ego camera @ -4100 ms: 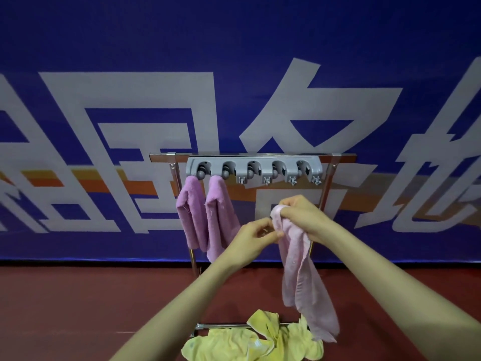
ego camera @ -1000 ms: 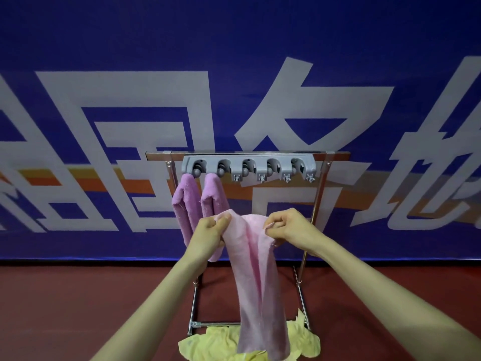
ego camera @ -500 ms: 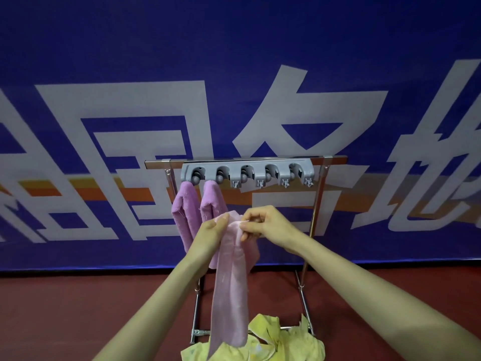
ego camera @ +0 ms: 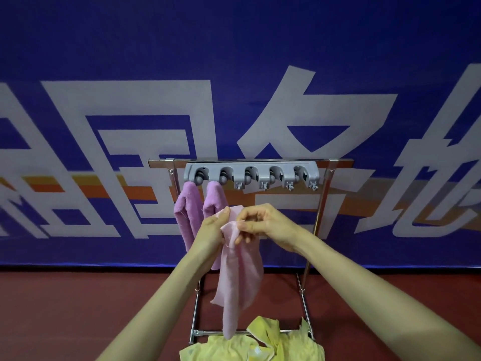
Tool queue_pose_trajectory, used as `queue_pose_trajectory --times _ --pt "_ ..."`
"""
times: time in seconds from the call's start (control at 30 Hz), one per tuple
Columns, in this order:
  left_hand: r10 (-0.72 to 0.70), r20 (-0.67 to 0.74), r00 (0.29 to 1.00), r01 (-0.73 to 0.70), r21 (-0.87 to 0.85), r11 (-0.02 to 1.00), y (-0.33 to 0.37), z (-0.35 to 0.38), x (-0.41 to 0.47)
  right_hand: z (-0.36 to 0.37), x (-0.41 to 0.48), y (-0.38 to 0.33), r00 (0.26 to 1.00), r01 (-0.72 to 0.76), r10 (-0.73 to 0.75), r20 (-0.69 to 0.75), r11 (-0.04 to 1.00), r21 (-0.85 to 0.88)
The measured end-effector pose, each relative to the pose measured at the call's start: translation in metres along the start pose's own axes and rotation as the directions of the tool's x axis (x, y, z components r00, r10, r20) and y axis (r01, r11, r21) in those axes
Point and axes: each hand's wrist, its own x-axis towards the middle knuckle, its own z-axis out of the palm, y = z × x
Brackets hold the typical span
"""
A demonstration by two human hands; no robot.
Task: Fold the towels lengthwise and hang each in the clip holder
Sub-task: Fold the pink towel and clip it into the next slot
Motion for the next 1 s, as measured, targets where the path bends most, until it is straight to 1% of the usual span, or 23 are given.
queue_pose_trajectory --times 0.07,0.17,0.23,0.3,0.37,0.47,0.53,0.6,0.67,0.73,0.8,0.87,0.93,1.0 --pt "0.027 0.013 1.0 -0.027 -0.002 1.0 0.0 0.005 0.001 0.001 0.001 0.0 0.999 0.001 -0.002 -0.046 0.999 -0.032" --pt "0.077 0.04 0.996 -0.077 -0.005 0.997 -0.002 0.014 -0.002 0.002 0.004 0.004 0.983 0.001 -0.019 -0.182 0.995 -0.095" --pt "0.08 0.067 0.995 -0.076 -0.062 0.995 -0.004 0.017 -0.004 0.002 0.006 0.008 0.963 -0.007 -0.016 -0.269 0.996 -0.085" --pt "0.074 0.076 0.994 -0.068 -0.083 0.994 -0.007 0.018 -0.005 0.003 0.007 0.012 0.934 -0.019 -0.013 -0.358 0.996 -0.086" --pt "0.066 0.101 0.993 -0.062 -0.041 0.997 -0.009 0.017 -0.007 0.005 0.007 0.014 0.899 -0.037 -0.02 -0.438 0.992 -0.121" --pt "0.144 0.182 0.973 -0.165 0.11 0.98 -0.009 0.015 -0.013 0.008 0.007 0.015 0.862 -0.058 -0.039 -0.505 0.983 -0.174" --pt "0.184 0.208 0.961 -0.22 0.168 0.961 -0.009 0.012 -0.015 0.008 0.006 0.016 0.862 -0.069 -0.036 -0.506 0.98 -0.188" --pt "0.207 0.223 0.953 -0.259 0.237 0.936 -0.007 0.009 -0.017 0.008 0.006 0.016 0.877 -0.067 -0.023 -0.479 0.983 -0.17" --pt "0.21 0.208 0.955 -0.263 0.272 0.926 -0.006 0.006 -0.018 0.008 0.004 0.015 0.889 -0.061 -0.012 -0.458 0.988 -0.145" --pt "0.204 0.167 0.965 -0.244 0.278 0.929 -0.002 0.003 -0.02 0.005 0.0 0.014 0.903 -0.059 -0.022 -0.43 0.983 -0.175" --pt "0.211 0.14 0.967 -0.246 0.314 0.917 0.002 -0.003 -0.02 0.0 -0.004 0.014 0.935 -0.068 -0.031 -0.353 0.962 -0.265" --pt "0.243 0.139 0.96 -0.279 0.421 0.863 0.004 -0.009 -0.019 -0.006 -0.008 0.015 0.966 -0.091 -0.012 -0.256 0.919 -0.383" --pt "0.272 0.122 0.955 -0.296 0.497 0.816 0.005 -0.015 -0.018 -0.012 -0.011 0.018 0.979 -0.142 0.046 -0.197 0.849 -0.508" --pt "0.298 0.08 0.951 -0.298 0.494 0.817 0.011 -0.018 -0.02 -0.019 -0.014 0.025 0.978 -0.201 0.122 -0.167 0.755 -0.625"
